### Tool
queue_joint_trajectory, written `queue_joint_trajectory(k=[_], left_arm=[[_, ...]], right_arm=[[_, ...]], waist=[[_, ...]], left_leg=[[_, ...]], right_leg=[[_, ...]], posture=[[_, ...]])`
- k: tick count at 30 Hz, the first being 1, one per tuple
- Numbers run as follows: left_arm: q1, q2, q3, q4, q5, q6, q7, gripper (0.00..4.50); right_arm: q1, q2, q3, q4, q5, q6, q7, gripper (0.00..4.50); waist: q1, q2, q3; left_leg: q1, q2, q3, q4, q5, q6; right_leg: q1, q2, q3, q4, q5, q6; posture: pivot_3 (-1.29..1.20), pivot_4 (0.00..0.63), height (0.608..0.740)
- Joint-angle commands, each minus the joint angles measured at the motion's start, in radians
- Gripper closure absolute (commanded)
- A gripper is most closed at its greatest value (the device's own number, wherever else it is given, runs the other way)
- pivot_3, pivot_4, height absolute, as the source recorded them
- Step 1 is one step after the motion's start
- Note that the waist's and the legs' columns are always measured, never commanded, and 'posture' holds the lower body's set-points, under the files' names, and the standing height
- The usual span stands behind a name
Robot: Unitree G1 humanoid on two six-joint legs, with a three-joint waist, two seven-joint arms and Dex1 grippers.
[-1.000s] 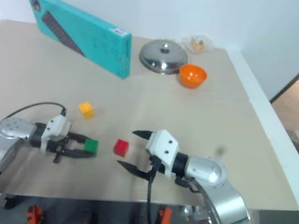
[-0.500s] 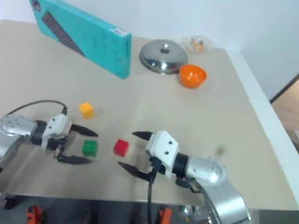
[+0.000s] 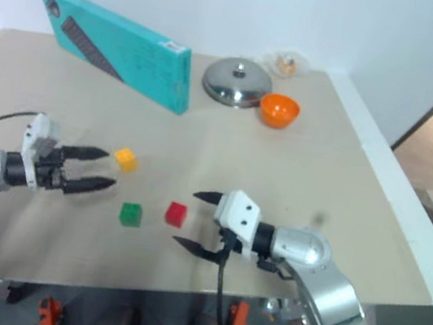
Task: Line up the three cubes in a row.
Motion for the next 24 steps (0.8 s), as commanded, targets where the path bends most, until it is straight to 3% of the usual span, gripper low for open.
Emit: queue_joint_trajectory(k=[1, 8, 23, 24], left_arm=[[-0.046, -0.026, 0.025, -0.002, 0.022, -0.063, 0.058, 0.04], [-0.149, -0.126, -0.011, 0.179, 0.150, -0.269, 0.171, 0.04], [-0.209, -0.205, -0.116, 0.376, 0.276, -0.327, 0.208, 0.04], [-0.216, -0.205, -0.119, 0.395, 0.287, -0.328, 0.217, 0.27]], right_arm=[[-0.026, -0.003, -0.025, 0.002, 0.008, -0.018, 0.012, 0.00], [-0.031, -0.004, -0.022, 0.006, -0.002, -0.018, 0.011, 0.00], [0.006, -0.021, -0.040, -0.036, -0.006, 0.008, -0.029, 0.00], [0.007, -0.021, -0.040, -0.037, -0.006, 0.009, -0.031, 0.00]], waist=[[0.000, 0.000, 0.000], [0.001, 0.000, 0.000], [0.001, 0.000, 0.000], [0.001, 0.000, 0.000]], left_leg=[[0.000, 0.000, 0.000, 0.000, 0.000, 0.000], [0.000, 0.000, 0.000, 0.000, 0.000, 0.000], [0.000, -0.001, 0.000, 0.002, 0.000, 0.000], [0.000, -0.001, 0.000, 0.002, 0.000, 0.000]], right_leg=[[0.000, 0.000, 0.000, 0.000, 0.000, 0.000], [0.000, 0.001, 0.000, 0.000, 0.001, -0.001], [0.000, 0.001, 0.001, 0.000, 0.002, 0.001], [0.000, 0.001, 0.001, 0.000, 0.002, 0.001]], posture=[[0.00, 0.150, 0.740], [0.00, 0.150, 0.740], [0.00, 0.150, 0.740], [0.00, 0.150, 0.740]])
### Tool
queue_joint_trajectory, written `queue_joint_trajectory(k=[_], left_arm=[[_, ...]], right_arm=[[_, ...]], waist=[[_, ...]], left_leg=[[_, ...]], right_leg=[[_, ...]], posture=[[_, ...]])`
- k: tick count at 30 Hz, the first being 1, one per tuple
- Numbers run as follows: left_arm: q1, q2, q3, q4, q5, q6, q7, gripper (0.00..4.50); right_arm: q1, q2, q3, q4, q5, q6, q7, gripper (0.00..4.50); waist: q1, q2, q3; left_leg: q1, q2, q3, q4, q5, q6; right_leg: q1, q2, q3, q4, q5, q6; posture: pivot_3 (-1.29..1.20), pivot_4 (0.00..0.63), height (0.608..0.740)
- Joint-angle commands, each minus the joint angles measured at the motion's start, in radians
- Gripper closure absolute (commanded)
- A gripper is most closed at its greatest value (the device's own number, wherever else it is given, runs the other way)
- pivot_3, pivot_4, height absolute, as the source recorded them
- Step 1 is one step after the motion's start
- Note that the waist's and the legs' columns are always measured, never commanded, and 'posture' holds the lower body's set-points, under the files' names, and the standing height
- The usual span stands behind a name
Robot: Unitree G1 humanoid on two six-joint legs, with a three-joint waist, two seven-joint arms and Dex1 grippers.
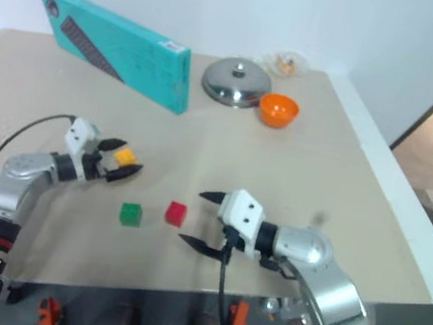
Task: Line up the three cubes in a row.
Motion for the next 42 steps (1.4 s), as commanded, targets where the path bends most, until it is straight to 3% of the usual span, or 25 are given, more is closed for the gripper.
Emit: queue_joint_trajectory(k=[1, 9, 13, 22, 31, 42], left_arm=[[-0.039, 0.006, -0.002, 0.041, 0.031, -0.017, 0.021, 0.55], [-0.052, 0.017, -0.001, 0.096, 0.059, -0.045, 0.026, 3.15], [-0.047, 0.023, 0.000, 0.094, 0.061, -0.071, 0.007, 3.16], [0.011, 0.076, 0.033, 0.007, -0.023, -0.110, -0.176, 3.16], [0.185, 0.205, 0.125, -0.149, -0.157, -0.122, -0.359, 3.16], [0.404, 0.224, 0.138, -0.300, -0.190, -0.209, -0.468, 3.16]], right_arm=[[-0.001, -0.007, -0.033, -0.047, 0.008, 0.000, -0.009, 0.00], [-0.007, -0.003, -0.034, -0.041, 0.015, 0.001, -0.006, 0.00], [-0.015, 0.010, -0.040, -0.043, 0.048, 0.014, 0.000, 0.00], [-0.060, 0.082, -0.088, -0.139, 0.343, 0.189, -0.009, 0.00], [-0.033, 0.033, -0.041, -0.132, 0.288, 0.147, 0.039, 0.00], [-0.037, 0.013, -0.016, -0.087, 0.221, 0.084, 0.090, 0.00]], waist=[[0.000, 0.000, 0.000], [0.000, 0.000, 0.000], [0.000, 0.000, 0.000], [-0.002, 0.000, 0.000], [-0.001, 0.000, 0.000], [-0.001, 0.000, 0.000]], left_leg=[[0.000, 0.000, 0.000, 0.000, 0.000, 0.000], [0.000, 0.000, 0.000, 0.000, 0.000, 0.000], [0.000, 0.000, 0.000, 0.000, 0.000, 0.000], [0.000, 0.001, 0.000, 0.000, 0.000, 0.000], [0.000, 0.002, 0.000, 0.000, 0.000, 0.000], [0.001, 0.003, 0.000, 0.000, 0.000, 0.000]], right_leg=[[0.000, 0.000, 0.000, 0.000, 0.000, 0.000], [0.000, 0.000, 0.000, 0.000, 0.000, 0.000], [0.000, 0.000, 0.000, 0.000, 0.000, 0.000], [0.000, 0.000, 0.000, 0.000, 0.000, 0.000], [0.000, -0.002, 0.000, 0.000, 0.000, 0.000], [0.000, -0.003, 0.000, 0.000, 0.000, -0.001]], posture=[[0.00, 0.150, 0.740], [0.00, 0.150, 0.740], [0.00, 0.150, 0.740], [0.00, 0.150, 0.740], [0.00, 0.150, 0.740], [0.00, 0.150, 0.740]])
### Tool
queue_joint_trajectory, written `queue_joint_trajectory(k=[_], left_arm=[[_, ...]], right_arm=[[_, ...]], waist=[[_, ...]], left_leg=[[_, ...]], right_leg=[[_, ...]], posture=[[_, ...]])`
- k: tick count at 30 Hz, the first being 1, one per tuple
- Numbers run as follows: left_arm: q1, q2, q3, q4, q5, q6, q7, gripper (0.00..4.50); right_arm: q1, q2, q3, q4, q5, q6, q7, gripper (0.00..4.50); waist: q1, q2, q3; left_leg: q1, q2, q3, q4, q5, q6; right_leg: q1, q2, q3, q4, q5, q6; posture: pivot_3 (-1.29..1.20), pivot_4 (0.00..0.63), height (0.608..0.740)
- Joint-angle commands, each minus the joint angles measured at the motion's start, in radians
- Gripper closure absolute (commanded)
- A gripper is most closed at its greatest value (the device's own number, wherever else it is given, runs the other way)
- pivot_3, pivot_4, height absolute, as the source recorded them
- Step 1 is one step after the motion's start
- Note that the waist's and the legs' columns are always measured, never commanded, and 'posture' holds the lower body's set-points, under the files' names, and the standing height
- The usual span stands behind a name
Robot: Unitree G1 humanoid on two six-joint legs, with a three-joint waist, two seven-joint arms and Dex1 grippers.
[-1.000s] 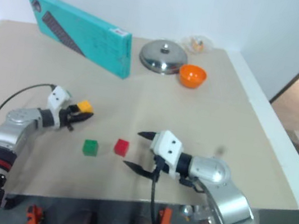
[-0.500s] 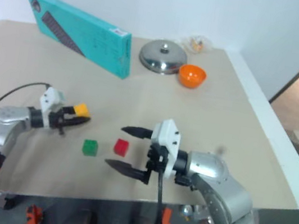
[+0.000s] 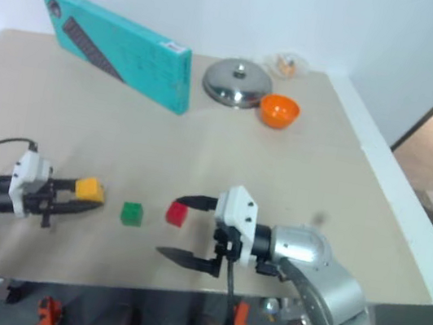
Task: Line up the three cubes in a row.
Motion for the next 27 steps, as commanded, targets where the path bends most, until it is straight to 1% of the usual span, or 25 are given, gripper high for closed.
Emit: queue_joint_trajectory(k=[1, 7, 14, 22, 27], left_arm=[[0.031, 0.022, 0.023, -0.031, -0.009, -0.056, -0.035, 3.16], [0.016, 0.033, 0.016, 0.021, 0.014, -0.096, -0.046, 3.16], [-0.014, 0.020, -0.018, 0.088, 0.051, -0.158, -0.055, 3.16], [-0.010, 0.012, -0.057, 0.097, 0.063, -0.172, -0.060, 3.16], [-0.021, 0.026, -0.080, 0.118, 0.087, -0.163, -0.064, 3.16]], right_arm=[[-0.006, -0.011, -0.002, -0.010, -0.007, -0.024, 0.019, 0.00], [0.005, -0.014, -0.001, -0.007, -0.025, -0.034, 0.026, 0.00], [0.008, -0.004, 0.004, -0.007, -0.039, -0.036, 0.022, 0.00], [0.007, -0.012, -0.007, -0.012, -0.035, -0.027, 0.015, 0.00], [0.004, -0.013, -0.007, -0.012, -0.033, -0.025, 0.010, 0.00]], waist=[[0.000, 0.000, 0.000], [0.001, 0.000, 0.000], [0.001, 0.000, 0.000], [0.001, 0.000, 0.000], [0.001, 0.000, 0.000]], left_leg=[[0.000, 0.000, 0.000, 0.000, 0.000, 0.000], [0.000, 0.000, 0.000, 0.000, 0.000, 0.000], [0.000, 0.000, 0.000, 0.000, 0.000, 0.000], [0.000, 0.000, 0.000, 0.000, 0.000, 0.000], [0.000, 0.000, 0.000, 0.000, 0.000, 0.000]], right_leg=[[0.000, 0.000, 0.000, 0.000, 0.000, 0.000], [0.000, 0.000, 0.000, 0.000, 0.000, -0.001], [0.000, 0.000, 0.000, 0.000, 0.000, -0.001], [0.000, 0.000, 0.000, 0.000, 0.000, -0.001], [0.000, 0.001, 0.000, 0.000, 0.000, -0.001]], posture=[[0.00, 0.150, 0.740], [0.00, 0.150, 0.740], [0.00, 0.150, 0.740], [0.00, 0.150, 0.740], [0.00, 0.150, 0.740]])
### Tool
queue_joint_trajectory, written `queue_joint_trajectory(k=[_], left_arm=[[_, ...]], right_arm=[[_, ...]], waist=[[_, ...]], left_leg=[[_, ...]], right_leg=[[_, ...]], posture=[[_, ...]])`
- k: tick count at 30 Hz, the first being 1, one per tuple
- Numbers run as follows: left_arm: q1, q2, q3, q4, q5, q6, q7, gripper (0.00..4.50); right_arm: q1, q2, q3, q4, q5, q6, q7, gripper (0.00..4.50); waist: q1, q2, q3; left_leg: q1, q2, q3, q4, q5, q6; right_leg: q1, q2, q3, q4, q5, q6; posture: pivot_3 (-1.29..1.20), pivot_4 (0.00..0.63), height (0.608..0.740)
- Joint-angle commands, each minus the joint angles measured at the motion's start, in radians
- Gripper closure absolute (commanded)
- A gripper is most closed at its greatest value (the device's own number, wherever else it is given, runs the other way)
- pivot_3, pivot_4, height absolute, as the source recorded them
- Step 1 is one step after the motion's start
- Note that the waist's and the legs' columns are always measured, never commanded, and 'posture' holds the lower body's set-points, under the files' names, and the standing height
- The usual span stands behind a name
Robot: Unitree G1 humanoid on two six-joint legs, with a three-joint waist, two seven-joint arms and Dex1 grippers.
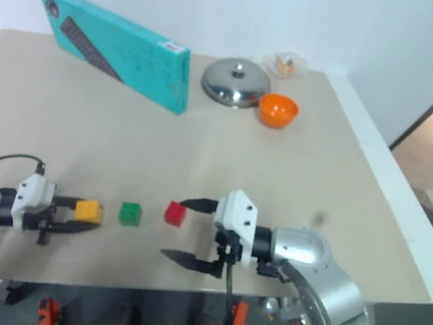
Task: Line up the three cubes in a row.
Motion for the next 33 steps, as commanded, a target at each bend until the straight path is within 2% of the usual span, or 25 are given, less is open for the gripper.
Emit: queue_joint_trajectory(k=[1, 2, 3, 9, 12, 14, 18, 23, 26, 30, 33], left_arm=[[-0.014, 0.023, -0.014, 0.008, 0.017, 0.002, -0.009, 3.16], [-0.016, 0.027, -0.018, 0.012, 0.023, 0.000, -0.009, 3.16], [-0.018, 0.030, -0.021, 0.015, 0.027, -0.001, -0.009, 2.10], [-0.048, 0.046, -0.026, 0.016, 0.021, 0.008, -0.025, 0.11], [-0.071, 0.077, -0.027, -0.009, 0.006, 0.075, -0.047, 0.04], [-0.081, 0.121, -0.017, -0.063, -0.037, 0.196, -0.064, 0.04], [-0.077, 0.187, 0.009, -0.148, -0.095, 0.330, -0.081, 0.04], [-0.127, 0.218, 0.079, -0.262, -0.228, 0.567, 0.000, 0.04], [-0.194, 0.163, 0.091, -0.253, -0.217, 0.586, 0.111, 0.04], [-0.280, 0.012, 0.065, -0.181, -0.084, 0.448, 0.326, 0.04], [-0.297, -0.072, 0.055, -0.151, -0.031, 0.384, 0.418, 0.04]], right_arm=[[-0.013, -0.004, -0.015, -0.025, 0.007, -0.004, -0.001, 0.00], [-0.013, -0.004, -0.015, -0.025, 0.007, -0.004, -0.002, 0.00], [-0.013, -0.004, -0.016, -0.024, 0.007, -0.004, -0.003, 0.00], [-0.014, 0.000, -0.017, -0.026, 0.011, 0.000, -0.008, 0.00], [-0.014, 0.005, -0.024, -0.029, 0.020, 0.004, -0.014, 0.00], [-0.019, 0.009, -0.031, -0.032, 0.032, 0.009, -0.017, 0.00], [-0.035, 0.011, -0.043, -0.034, 0.053, 0.019, -0.020, 0.00], [-0.062, 0.004, -0.070, -0.030, 0.087, 0.032, -0.023, 0.00], [-0.073, 0.004, -0.083, -0.015, 0.089, 0.024, -0.027, 0.00], [-0.098, 0.035, -0.095, 0.056, 0.033, -0.027, -0.067, 0.00], [-0.130, 0.067, -0.089, 0.136, -0.033, -0.078, -0.109, 0.00]], waist=[[0.000, 0.000, 0.000], [0.000, 0.000, 0.000], [0.000, 0.000, 0.000], [0.000, 0.000, 0.000], [0.000, 0.000, 0.000], [0.000, 0.000, 0.000], [-0.001, 0.001, 0.000], [-0.001, 0.001, 0.000], [0.000, 0.001, 0.000], [0.002, 0.000, 0.000], [-0.002, 0.000, 0.000]], left_leg=[[0.000, 0.000, 0.000, 0.000, 0.000, 0.000], [0.000, 0.000, 0.000, 0.000, 0.000, 0.000], [0.000, 0.000, 0.000, 0.000, 0.000, 0.000], [0.000, 0.000, 0.000, 0.000, 0.000, 0.000], [0.000, 0.000, 0.000, 0.000, 0.000, 0.000], [0.000, 0.000, 0.000, 0.000, 0.000, 0.000], [0.000, 0.001, 0.000, 0.000, 0.000, 0.000], [0.000, 0.001, 0.000, 0.000, 0.000, 0.000], [0.000, 0.000, -0.001, 0.000, 0.000, 0.000], [0.001, -0.002, 0.000, 0.000, 0.000, 0.000], [0.000, -0.002, 0.000, 0.000, 0.000, 0.000]], right_leg=[[0.000, 0.000, 0.000, 0.000, 0.000, 0.000], [0.000, 0.000, 0.000, 0.000, 0.000, 0.000], [0.000, 0.000, 0.000, 0.000, 0.000, 0.000], [0.000, 0.000, 0.000, 0.000, 0.000, 0.000], [0.000, 0.000, 0.000, 0.000, 0.000, 0.000], [0.000, 0.001, 0.000, 0.000, 0.000, 0.000], [0.000, 0.001, 0.000, 0.000, 0.000, 0.000], [0.000, 0.001, 0.000, 0.000, 0.000, 0.000], [0.000, 0.002, 0.000, 0.000, 0.000, 0.000], [0.001, 0.002, 0.001, 0.000, 0.000, 0.001], [0.001, 0.002, 0.003, 0.000, 0.001, 0.001]], posture=[[0.00, 0.150, 0.740], [0.00, 0.150, 0.740], [0.00, 0.150, 0.740], [0.00, 0.150, 0.740], [0.00, 0.150, 0.740], [0.00, 0.150, 0.740], [0.00, 0.150, 0.740], [0.00, 0.150, 0.740], [0.00, 0.150, 0.740], [0.00, 0.150, 0.740], [0.00, 0.150, 0.740]])
